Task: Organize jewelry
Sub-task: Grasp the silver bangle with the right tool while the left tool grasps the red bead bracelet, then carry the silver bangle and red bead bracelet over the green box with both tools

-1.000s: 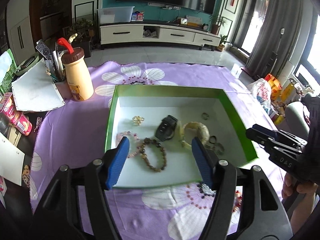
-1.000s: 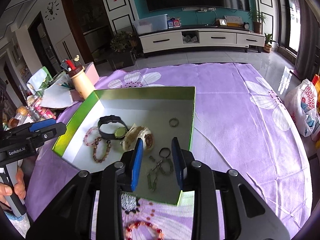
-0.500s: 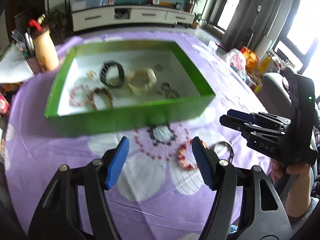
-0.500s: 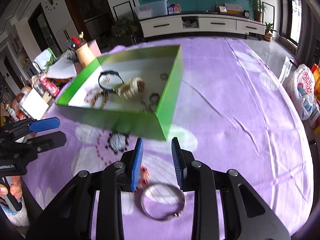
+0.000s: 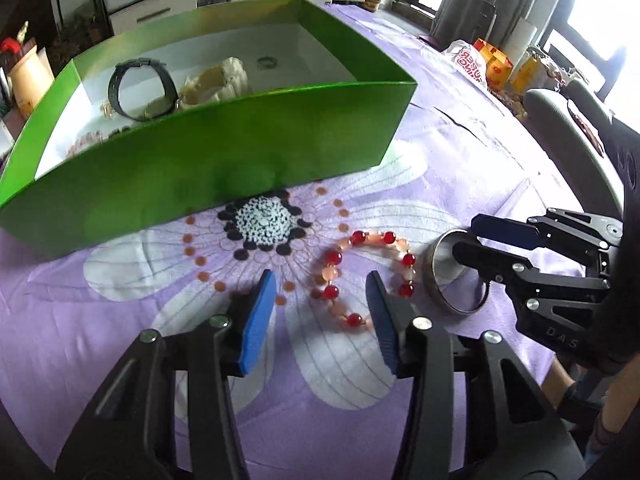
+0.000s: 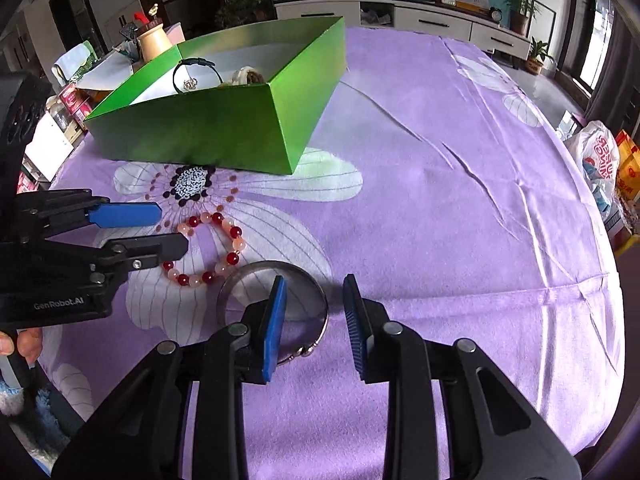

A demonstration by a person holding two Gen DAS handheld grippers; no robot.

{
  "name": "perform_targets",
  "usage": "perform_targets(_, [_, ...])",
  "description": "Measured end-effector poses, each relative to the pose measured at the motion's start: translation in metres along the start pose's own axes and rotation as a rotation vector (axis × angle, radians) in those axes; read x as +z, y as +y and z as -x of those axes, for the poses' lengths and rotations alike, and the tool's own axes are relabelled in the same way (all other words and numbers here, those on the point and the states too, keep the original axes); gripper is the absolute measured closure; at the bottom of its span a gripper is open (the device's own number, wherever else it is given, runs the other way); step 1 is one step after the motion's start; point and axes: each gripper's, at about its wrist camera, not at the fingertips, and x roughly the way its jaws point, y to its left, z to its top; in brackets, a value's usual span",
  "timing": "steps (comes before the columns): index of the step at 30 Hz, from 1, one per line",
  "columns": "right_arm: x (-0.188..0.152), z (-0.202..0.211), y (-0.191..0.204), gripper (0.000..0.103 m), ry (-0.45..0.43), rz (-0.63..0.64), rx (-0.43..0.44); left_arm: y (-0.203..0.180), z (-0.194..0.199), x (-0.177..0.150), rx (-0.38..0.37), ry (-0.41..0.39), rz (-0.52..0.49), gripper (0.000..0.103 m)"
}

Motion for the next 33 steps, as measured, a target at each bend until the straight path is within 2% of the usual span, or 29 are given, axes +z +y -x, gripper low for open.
perform_targets(1, [0.001, -0.001, 0.002, 0.078, -0.004, 0.004, 0.001, -0.003, -0.002, 0.000, 0.009, -0.003, -0.019, 0.058])
perform_targets(5, [0.005, -0.005, 0.008, 0.088, -0.026, 0.022, -0.034, -0.014, -0.006, 0.000, 0.032, -0.023, -0.085, 0.071])
perform_targets(7, [0.006, -0.006, 0.009, 0.093, -0.037, 0.021, -0.042, -0.018, -0.006, -0.001, 0.049, -0.032, -0.118, 0.080])
perform_targets(8, [0.006, -0.007, 0.009, 0.094, -0.040, 0.019, -0.045, -0.019, -0.006, 0.000, 0.038, -0.034, -0.123, 0.090])
perform_targets(9, [0.007, -0.008, 0.010, 0.096, -0.044, 0.013, -0.047, -0.017, -0.005, 0.000, 0.034, -0.034, -0.126, 0.094])
perform_targets(14, [0.008, -0.004, 0.011, 0.100, -0.065, -0.013, -0.048, -0.003, -0.001, 0.001, 0.017, -0.027, -0.072, 0.095])
perform_targets(22, [0.020, 0.012, 0.029, 0.100, -0.129, 0.014, -0.053, 0.029, 0.039, -0.003, -0.005, -0.100, 0.014, 0.095])
perform_targets(33, [0.037, 0.039, 0.052, 0.100, -0.202, 0.035, -0.034, 0.057, 0.083, 0.003, 0.007, -0.181, 0.083, 0.095])
